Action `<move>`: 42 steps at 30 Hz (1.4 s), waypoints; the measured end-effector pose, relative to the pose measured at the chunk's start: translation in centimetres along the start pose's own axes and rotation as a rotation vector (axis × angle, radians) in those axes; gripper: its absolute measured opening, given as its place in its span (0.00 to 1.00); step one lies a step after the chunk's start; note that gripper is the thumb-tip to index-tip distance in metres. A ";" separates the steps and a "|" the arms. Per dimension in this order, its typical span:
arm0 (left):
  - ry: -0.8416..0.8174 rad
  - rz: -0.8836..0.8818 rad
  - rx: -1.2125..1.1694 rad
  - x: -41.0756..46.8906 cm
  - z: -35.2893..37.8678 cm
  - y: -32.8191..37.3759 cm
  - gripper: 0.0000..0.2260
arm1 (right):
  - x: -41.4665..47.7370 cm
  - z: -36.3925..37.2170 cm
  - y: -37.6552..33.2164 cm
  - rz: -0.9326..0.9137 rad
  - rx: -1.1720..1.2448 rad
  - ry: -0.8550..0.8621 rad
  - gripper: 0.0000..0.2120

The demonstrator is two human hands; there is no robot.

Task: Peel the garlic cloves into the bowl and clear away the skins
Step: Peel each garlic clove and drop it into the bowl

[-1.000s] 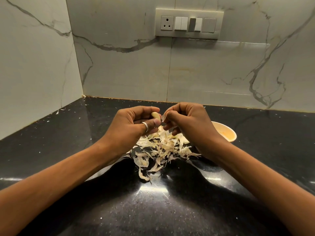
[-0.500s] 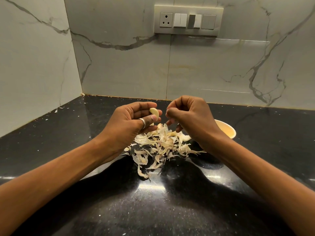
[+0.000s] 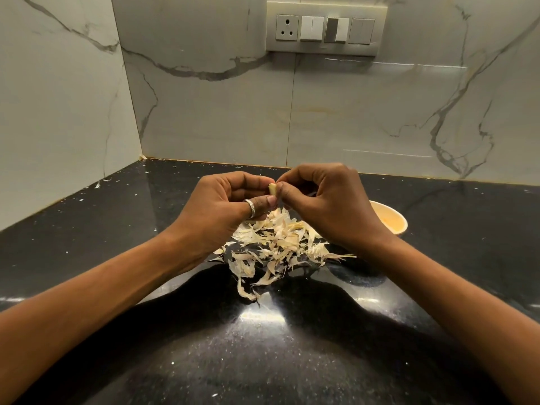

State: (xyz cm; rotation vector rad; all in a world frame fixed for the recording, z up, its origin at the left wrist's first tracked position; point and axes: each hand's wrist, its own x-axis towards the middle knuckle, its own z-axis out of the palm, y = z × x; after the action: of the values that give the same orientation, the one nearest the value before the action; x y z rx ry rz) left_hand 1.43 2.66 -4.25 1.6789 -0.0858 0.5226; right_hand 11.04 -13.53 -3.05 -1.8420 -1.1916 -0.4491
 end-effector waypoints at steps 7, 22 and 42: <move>-0.002 0.000 0.022 0.0 -0.1 -0.2 0.12 | 0.1 0.0 0.4 -0.007 0.019 -0.036 0.04; 0.013 -0.064 -0.208 0.2 -0.1 0.3 0.17 | 0.1 -0.6 -0.6 0.263 0.445 -0.133 0.06; -0.005 0.054 0.031 -0.1 -0.3 0.2 0.14 | 0.0 -0.4 -0.5 0.188 0.264 -0.117 0.05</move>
State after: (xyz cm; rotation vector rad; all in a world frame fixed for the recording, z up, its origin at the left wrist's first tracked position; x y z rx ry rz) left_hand 1.16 2.83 -4.10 1.7120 -0.1280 0.5629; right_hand 10.64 -13.74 -2.57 -1.7470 -1.0847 -0.0743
